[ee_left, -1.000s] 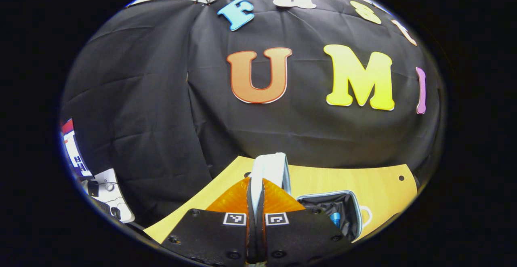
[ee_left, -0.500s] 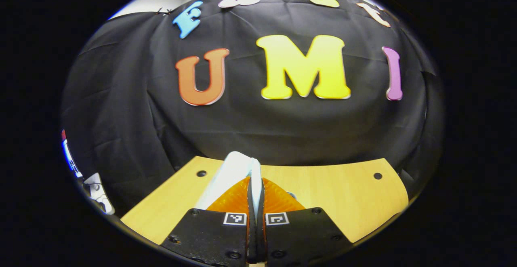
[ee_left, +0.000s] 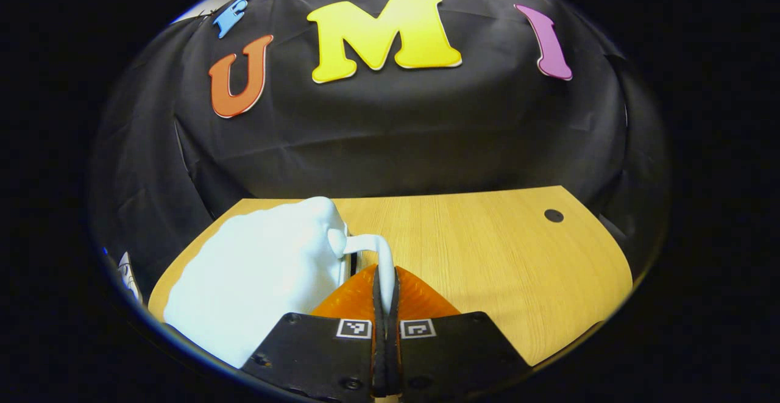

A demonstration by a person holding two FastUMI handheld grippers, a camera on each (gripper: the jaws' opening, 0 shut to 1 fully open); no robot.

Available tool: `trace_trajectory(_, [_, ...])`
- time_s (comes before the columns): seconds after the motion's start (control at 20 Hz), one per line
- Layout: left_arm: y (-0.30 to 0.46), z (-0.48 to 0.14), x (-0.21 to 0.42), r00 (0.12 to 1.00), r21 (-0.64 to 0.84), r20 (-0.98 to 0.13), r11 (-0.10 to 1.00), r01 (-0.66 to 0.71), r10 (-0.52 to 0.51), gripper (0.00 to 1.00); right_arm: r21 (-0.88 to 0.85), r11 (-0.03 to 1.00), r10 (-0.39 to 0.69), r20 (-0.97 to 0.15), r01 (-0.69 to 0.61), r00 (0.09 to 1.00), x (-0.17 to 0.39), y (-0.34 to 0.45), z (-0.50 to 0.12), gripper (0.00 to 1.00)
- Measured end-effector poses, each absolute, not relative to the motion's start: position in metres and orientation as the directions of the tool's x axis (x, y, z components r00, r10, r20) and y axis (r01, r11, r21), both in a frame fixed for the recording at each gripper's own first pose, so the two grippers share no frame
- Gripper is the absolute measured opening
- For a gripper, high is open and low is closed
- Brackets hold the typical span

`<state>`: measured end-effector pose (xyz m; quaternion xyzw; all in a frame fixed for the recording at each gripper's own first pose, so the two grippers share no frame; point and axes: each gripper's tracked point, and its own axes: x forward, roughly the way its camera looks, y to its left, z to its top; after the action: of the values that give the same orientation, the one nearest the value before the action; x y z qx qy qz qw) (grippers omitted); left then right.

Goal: First open the suitcase, pack the skin care products into it, and then close the suitcase.

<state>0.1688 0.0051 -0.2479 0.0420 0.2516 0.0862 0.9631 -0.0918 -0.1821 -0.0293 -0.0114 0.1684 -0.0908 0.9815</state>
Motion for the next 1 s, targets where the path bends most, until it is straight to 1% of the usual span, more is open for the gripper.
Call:
trace_trajectory(0.25, [-0.006,-0.263,0.162,0.867,0.191,-0.467,0.977,-0.095,0.175,0.03,-0.045,0.987,-0.160,-0.337,0.154,0.928,-0.085,-0.172,-0.035,0.82])
trace_trajectory(0.3, [-0.006,-0.265,0.162,0.870,0.201,-0.463,0.976,-0.085,0.171,0.03,-0.043,0.988,-0.154,-0.337,0.148,0.929,-0.084,-0.169,-0.035,0.78])
trace_trajectory(0.35, [-0.007,-0.265,0.161,0.875,0.213,-0.452,0.973,-0.083,0.174,0.03,-0.044,0.989,-0.149,-0.338,0.143,0.929,-0.083,-0.166,-0.036,0.78])
trace_trajectory(0.4, [-0.008,-0.266,0.161,0.881,0.217,-0.442,0.973,-0.080,0.171,0.03,-0.047,0.989,-0.145,-0.336,0.137,0.931,-0.082,-0.163,-0.037,0.82])
trace_trajectory(0.45, [-0.014,-0.273,0.161,0.887,0.196,-0.439,0.978,-0.064,0.146,0.04,-0.049,0.990,-0.140,-0.337,0.131,0.931,-0.081,-0.160,-0.038,0.82])
trace_trajectory(0.5, [-0.019,-0.278,0.160,0.888,0.162,-0.444,0.985,-0.051,0.120,0.08,-0.047,0.991,-0.134,-0.339,0.126,0.931,-0.080,-0.156,-0.040,0.82])
trace_trajectory(0.55, [-0.021,-0.282,0.159,0.887,0.142,-0.450,0.989,-0.048,0.108,0.19,-0.045,0.991,-0.130,-0.342,0.122,0.931,-0.079,-0.153,-0.041,0.82])
trace_trajectory(0.6, [-0.027,-0.282,0.159,0.890,0.130,-0.449,0.991,-0.029,0.085,0.23,-0.043,0.992,-0.125,-0.342,0.117,0.931,-0.079,-0.148,-0.040,0.82])
trace_trajectory(0.65, [-0.030,-0.279,0.164,0.901,0.147,-0.426,0.989,-0.023,0.084,0.24,-0.050,0.993,-0.122,-0.337,0.112,0.933,-0.080,-0.144,-0.038,0.82])
trace_trajectory(0.7, [-0.040,-0.280,0.162,0.909,0.143,-0.413,0.990,0.000,0.060,0.30,-0.058,0.993,-0.119,-0.331,0.106,0.936,-0.080,-0.141,-0.036,0.81])
trace_trajectory(0.75, [-0.046,-0.279,0.160,0.915,0.136,-0.401,0.991,0.016,0.040,0.58,-0.068,0.993,-0.115,-0.326,0.098,0.938,-0.082,-0.137,-0.034,0.81])
trace_trajectory(0.8, [-0.049,-0.276,0.159,0.921,0.135,-0.388,0.991,0.016,0.038,0.63,-0.077,0.993,-0.111,-0.321,0.091,0.940,-0.082,-0.134,-0.034,0.81])
trace_trajectory(0.85, [-0.051,-0.271,0.155,0.927,0.119,-0.375,0.993,0.019,0.027,0.87,-0.081,0.993,-0.110,-0.315,0.089,0.943,-0.083,-0.132,-0.032,0.81])
trace_trajectory(0.9, [-0.052,-0.264,0.150,0.932,0.097,-0.361,0.995,0.016,0.020,0.88,-0.081,0.993,-0.107,-0.307,0.087,0.946,-0.082,-0.129,-0.031,0.81])
trace_trajectory(0.95, [-0.051,-0.254,0.144,0.938,0.083,-0.347,0.996,0.018,0.012,0.91,-0.077,0.993,-0.105,-0.297,0.086,0.949,-0.080,-0.126,-0.029,0.82])
trace_trajectory(1.0, [-0.045,-0.241,0.137,0.942,0.078,-0.335,0.997,0.005,0.021,0.92,-0.072,0.994,-0.101,-0.283,0.084,0.954,-0.076,-0.121,-0.027,0.82])
